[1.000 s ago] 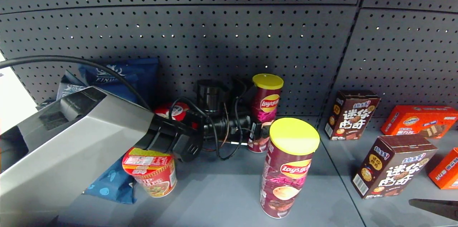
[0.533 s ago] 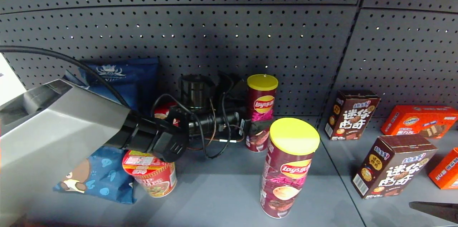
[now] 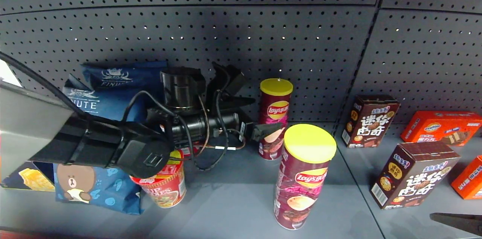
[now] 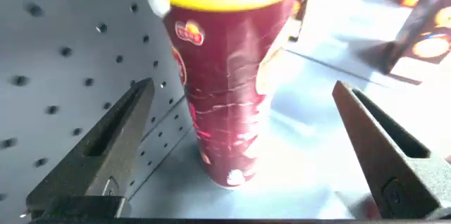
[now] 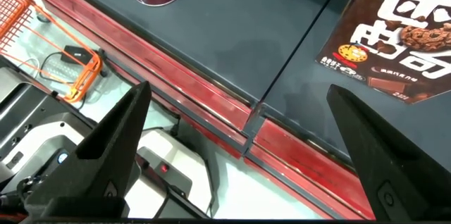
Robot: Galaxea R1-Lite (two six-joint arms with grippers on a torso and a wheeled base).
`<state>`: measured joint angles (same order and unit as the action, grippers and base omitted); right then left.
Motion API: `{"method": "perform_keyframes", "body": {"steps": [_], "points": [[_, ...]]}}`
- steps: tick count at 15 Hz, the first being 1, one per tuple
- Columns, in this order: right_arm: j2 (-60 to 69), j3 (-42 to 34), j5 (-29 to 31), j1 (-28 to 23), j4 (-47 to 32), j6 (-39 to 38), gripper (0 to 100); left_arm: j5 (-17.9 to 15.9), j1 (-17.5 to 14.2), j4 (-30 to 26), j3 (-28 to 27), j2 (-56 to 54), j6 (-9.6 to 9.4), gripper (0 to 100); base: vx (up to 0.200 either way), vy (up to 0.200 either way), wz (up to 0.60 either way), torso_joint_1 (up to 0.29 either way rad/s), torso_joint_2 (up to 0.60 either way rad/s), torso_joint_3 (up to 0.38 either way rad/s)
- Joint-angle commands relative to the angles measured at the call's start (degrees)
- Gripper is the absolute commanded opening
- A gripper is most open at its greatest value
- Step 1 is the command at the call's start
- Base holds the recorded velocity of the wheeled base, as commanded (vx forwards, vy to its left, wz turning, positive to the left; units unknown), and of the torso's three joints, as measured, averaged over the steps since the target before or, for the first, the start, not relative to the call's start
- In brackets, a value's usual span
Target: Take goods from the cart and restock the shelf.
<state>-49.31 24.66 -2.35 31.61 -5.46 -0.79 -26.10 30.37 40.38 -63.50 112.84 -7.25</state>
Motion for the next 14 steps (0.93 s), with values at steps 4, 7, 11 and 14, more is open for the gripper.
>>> {"method": "perform_keyframes", "body": {"steps": [4,7,11,14], "points": [[-0.96,3.02,0.33,0.29,-0.08,0.18,100,0.17,-2.24,-0.12,9.01,-13.78,-0.13,100,0.000,0.000,0.00,0.000,0.00,0.000],[-4.92,7.15,2.18,3.19,-0.08,2.11,100,0.70,-3.91,-0.12,15.25,-20.20,-0.13,100,0.000,0.000,0.00,0.000,0.00,0.000],[-11.69,8.91,9.56,11.90,1.07,1.93,100,11.95,-3.47,-0.12,16.66,-21.96,-0.31,100,0.000,0.000,0.00,0.000,0.00,0.000],[-16.69,8.47,9.91,13.74,6.96,1.93,100,12.65,-3.74,-0.03,19.56,-23.45,-2.50,100,0.000,0.000,0.00,0.000,0.00,0.000]]}}
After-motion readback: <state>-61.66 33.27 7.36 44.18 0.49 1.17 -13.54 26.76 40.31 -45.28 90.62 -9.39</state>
